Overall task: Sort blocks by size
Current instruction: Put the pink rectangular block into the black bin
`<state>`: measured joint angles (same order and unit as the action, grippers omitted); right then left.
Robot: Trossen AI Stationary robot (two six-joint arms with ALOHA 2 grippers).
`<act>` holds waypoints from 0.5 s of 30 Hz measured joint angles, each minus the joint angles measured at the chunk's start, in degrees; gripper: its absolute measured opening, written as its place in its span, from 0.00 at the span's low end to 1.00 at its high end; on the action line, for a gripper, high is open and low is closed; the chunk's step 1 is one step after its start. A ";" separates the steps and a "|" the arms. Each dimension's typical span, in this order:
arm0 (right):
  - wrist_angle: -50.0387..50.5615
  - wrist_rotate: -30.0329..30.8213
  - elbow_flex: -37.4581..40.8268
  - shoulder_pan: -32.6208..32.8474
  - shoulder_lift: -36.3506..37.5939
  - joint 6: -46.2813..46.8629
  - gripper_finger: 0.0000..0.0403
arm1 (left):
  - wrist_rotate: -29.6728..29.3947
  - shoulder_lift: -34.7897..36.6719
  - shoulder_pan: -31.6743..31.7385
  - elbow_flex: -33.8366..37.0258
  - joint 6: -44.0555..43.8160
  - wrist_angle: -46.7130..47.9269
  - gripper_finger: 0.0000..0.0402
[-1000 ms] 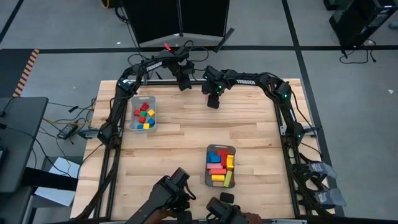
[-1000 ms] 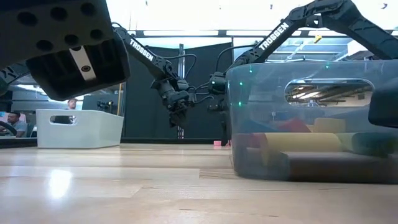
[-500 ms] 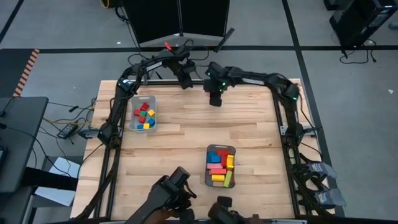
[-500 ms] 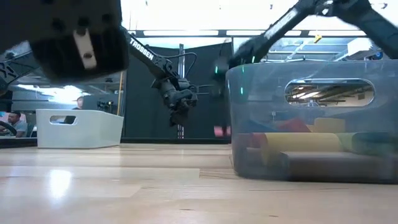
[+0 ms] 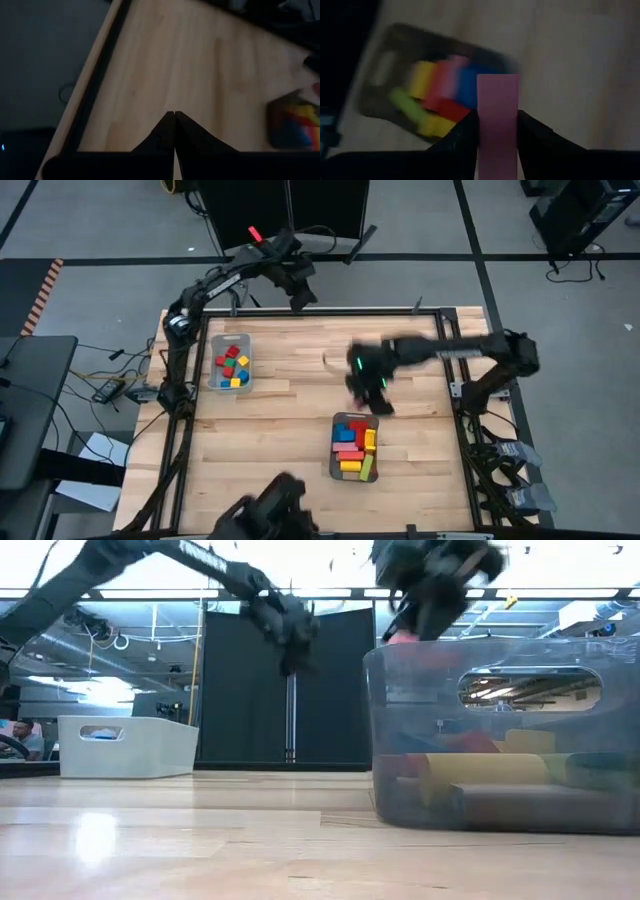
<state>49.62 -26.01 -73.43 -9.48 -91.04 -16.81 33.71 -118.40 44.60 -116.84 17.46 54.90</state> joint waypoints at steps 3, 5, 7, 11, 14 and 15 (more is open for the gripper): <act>-9.33 4.63 7.61 9.82 2.66 9.30 0.28 | -1.10 5.52 -2.52 0.00 -1.08 1.33 0.03; -15.34 9.31 11.59 14.65 2.43 15.17 0.28 | -2.05 9.67 -4.14 0.00 -2.22 2.52 0.03; -20.76 13.31 13.56 18.06 2.11 20.40 0.28 | -3.75 14.03 -5.60 0.00 -3.22 4.76 0.03; -22.61 21.69 15.12 22.56 2.02 28.58 0.39 | -10.21 24.46 -8.86 2.27 -6.12 8.35 0.03; -23.93 25.81 15.26 24.98 2.24 31.74 0.64 | -13.95 34.98 -11.58 8.79 -9.48 7.40 0.03; -24.78 26.65 15.20 25.91 2.35 32.25 0.71 | -15.26 38.95 -12.70 12.03 -10.93 5.83 0.03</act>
<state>24.84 0.65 -58.23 16.43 -88.69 15.44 18.45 -79.44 31.90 -104.81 6.53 60.74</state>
